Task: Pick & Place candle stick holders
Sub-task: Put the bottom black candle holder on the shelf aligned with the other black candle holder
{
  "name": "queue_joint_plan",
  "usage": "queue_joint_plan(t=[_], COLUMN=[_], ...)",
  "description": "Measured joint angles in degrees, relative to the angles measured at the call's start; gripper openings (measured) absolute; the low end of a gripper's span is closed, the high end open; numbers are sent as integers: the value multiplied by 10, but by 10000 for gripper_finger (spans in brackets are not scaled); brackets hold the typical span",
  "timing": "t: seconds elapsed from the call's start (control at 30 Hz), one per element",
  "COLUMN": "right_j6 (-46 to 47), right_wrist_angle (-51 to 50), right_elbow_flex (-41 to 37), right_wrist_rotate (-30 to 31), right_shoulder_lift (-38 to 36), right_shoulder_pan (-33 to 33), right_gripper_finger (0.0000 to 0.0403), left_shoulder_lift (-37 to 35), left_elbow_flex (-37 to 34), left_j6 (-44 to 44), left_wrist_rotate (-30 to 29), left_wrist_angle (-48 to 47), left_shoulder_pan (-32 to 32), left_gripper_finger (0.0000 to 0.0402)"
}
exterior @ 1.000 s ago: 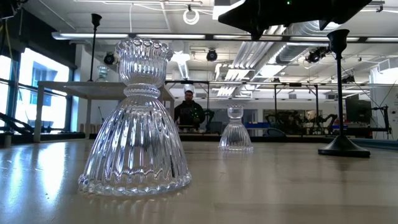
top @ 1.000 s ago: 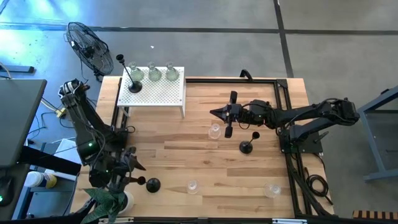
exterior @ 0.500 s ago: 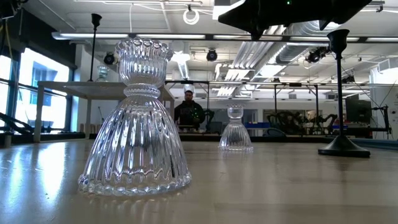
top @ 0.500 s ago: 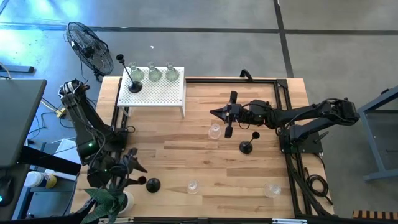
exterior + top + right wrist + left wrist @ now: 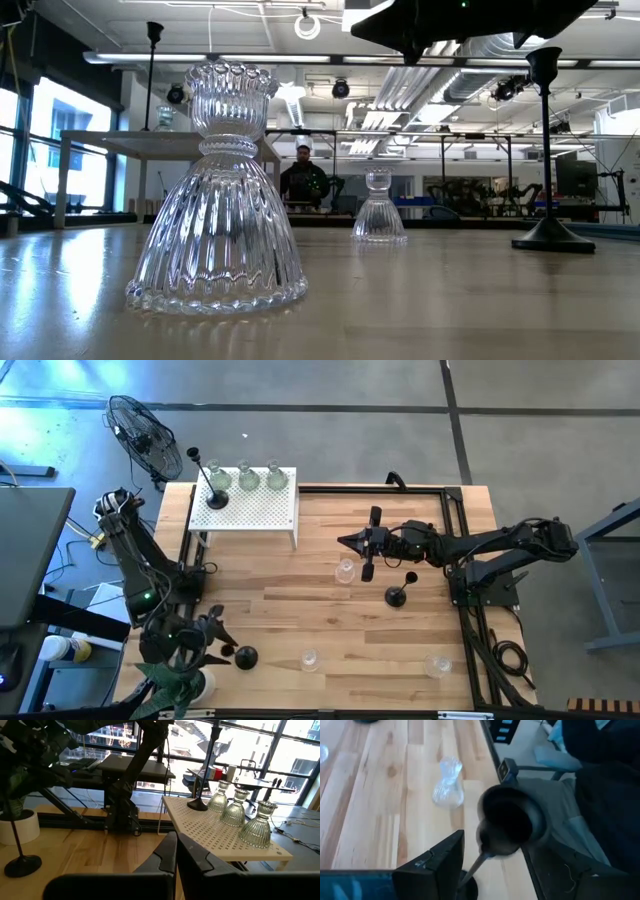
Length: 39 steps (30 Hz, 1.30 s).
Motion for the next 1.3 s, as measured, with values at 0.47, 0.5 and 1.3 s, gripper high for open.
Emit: queue_joint_plan(t=[0.47, 0.5, 1.3], right_j6=[0, 0, 0], right_wrist_angle=[0, 0, 5], right_elbow_flex=[0, 0, 0], right_wrist_rotate=[0, 0, 0], right_shoulder_lift=[0, 0, 0], right_shoulder_pan=[0, 0, 0], right_gripper_finger=[1, 1, 2], left_shoulder_lift=[0, 0, -134], left_elbow_flex=[0, 0, 0], left_j6=[42, 50, 159], left_wrist_rotate=[-36, -37, -190], left_wrist_angle=[3, 9, 2], left_shoulder_pan=[0, 0, 61], left_gripper_finger=[188, 177, 96])
